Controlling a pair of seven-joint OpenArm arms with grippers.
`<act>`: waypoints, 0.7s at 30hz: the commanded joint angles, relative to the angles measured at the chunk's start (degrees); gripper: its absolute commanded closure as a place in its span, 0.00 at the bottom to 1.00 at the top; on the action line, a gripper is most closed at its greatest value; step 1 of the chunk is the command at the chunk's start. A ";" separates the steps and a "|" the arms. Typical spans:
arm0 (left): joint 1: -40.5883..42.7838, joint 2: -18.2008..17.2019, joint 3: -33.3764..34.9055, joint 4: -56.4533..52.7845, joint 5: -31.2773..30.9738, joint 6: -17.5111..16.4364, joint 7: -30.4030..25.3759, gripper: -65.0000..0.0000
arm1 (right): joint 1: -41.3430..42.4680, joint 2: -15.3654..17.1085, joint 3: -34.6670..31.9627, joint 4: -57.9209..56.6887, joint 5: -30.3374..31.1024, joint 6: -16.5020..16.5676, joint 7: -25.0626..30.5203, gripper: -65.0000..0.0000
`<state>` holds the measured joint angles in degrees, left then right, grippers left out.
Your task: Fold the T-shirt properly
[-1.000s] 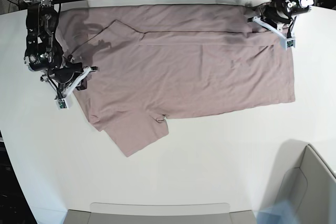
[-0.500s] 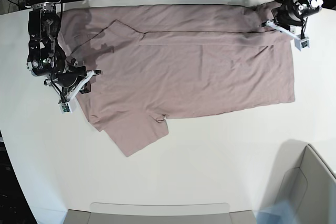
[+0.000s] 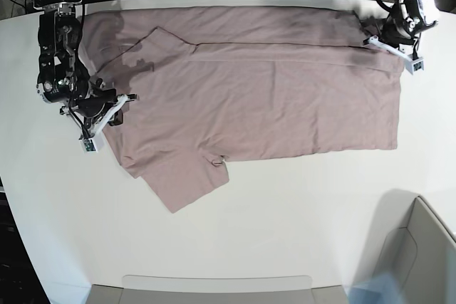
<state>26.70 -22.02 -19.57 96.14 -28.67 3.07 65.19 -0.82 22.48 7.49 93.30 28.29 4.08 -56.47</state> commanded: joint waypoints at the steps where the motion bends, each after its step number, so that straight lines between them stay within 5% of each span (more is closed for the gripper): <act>1: 1.04 -0.97 0.10 -1.32 1.46 0.49 1.84 1.00 | 0.95 0.95 0.65 0.81 -0.03 0.01 0.95 1.00; 21: 1.04 -1.23 -3.42 4.83 1.46 0.75 2.28 1.00 | 0.95 0.60 0.21 0.73 -0.03 0.01 0.95 1.00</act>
<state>27.46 -22.41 -22.15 100.31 -27.92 3.60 67.77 -0.95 22.44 7.46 93.25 28.12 4.05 -56.55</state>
